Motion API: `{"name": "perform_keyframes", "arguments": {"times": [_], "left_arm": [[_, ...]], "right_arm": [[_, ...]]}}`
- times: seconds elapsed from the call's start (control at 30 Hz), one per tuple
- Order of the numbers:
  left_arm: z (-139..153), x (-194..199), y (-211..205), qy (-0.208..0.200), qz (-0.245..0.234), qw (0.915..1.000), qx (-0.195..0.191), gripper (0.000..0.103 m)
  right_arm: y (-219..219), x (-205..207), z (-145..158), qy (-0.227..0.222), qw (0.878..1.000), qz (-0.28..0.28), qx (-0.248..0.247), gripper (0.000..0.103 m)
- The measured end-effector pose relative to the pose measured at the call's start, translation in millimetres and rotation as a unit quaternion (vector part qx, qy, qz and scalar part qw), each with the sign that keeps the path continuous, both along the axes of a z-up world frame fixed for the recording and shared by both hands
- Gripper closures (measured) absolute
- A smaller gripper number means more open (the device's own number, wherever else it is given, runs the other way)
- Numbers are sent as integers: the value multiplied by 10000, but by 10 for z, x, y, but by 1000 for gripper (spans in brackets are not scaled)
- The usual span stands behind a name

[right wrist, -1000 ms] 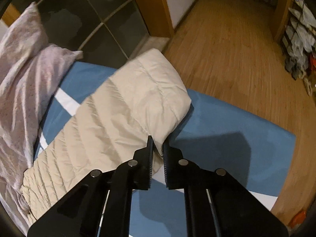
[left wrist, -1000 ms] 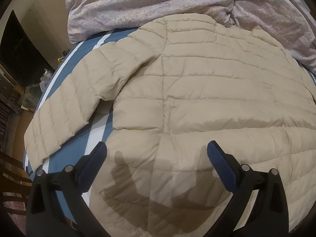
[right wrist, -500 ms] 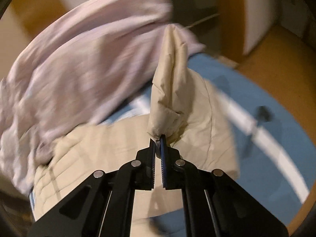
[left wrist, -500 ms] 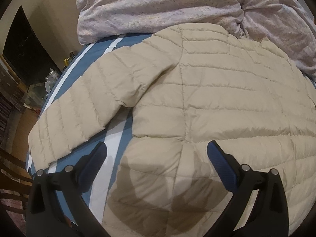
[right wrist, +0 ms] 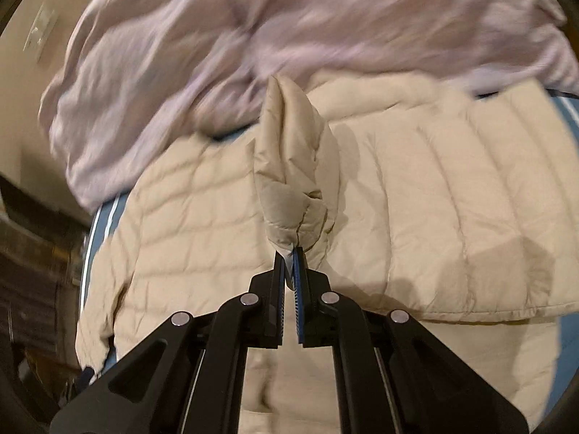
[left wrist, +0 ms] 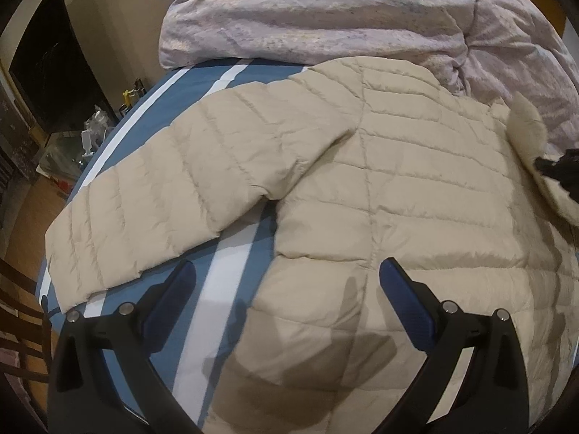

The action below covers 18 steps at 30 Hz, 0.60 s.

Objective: Fold large clothes
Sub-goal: 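Fold the held sleeve across the jacket body with the right tool, then open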

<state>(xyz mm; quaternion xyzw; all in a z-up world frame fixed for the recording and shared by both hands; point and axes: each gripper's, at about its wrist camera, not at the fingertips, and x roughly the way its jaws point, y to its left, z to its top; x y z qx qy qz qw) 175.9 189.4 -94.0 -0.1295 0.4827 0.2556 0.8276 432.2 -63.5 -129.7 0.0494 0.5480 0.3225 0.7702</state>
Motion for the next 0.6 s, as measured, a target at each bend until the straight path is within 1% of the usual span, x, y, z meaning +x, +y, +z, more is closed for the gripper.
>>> {"name": "perform_keyframes", "arguments": {"times": [0.1, 0.23, 0.4, 0.5, 0.53, 0.57, 0.6], "left_arm": [[0, -21, 70, -5, 71, 10000, -27, 2], [3, -54, 151, -11, 177, 9998, -58, 2], [7, -79, 234, -23, 248, 9996, -160, 2], [7, -86, 266, -5, 291, 9994, -171, 2], [6, -92, 276, 5, 314, 9994, -159, 2], [5, -98, 286, 11, 332, 9993, -161, 2], [4, -105, 303, 7, 345, 9992, -191, 2]], "right_arm": [[153, -110, -55, 137, 9997, 200, 1, 98], [468, -236, -116, 328, 9984, 452, 4, 98], [686, -448, -139, 420, 9959, 805, -48, 98], [796, -547, -178, 444, 9937, 1009, -215, 95], [823, -580, -181, 433, 9923, 1123, -292, 89], [834, -606, -176, 446, 9908, 1241, -316, 74], [814, -615, -163, 465, 9900, 1298, -304, 65]]}}
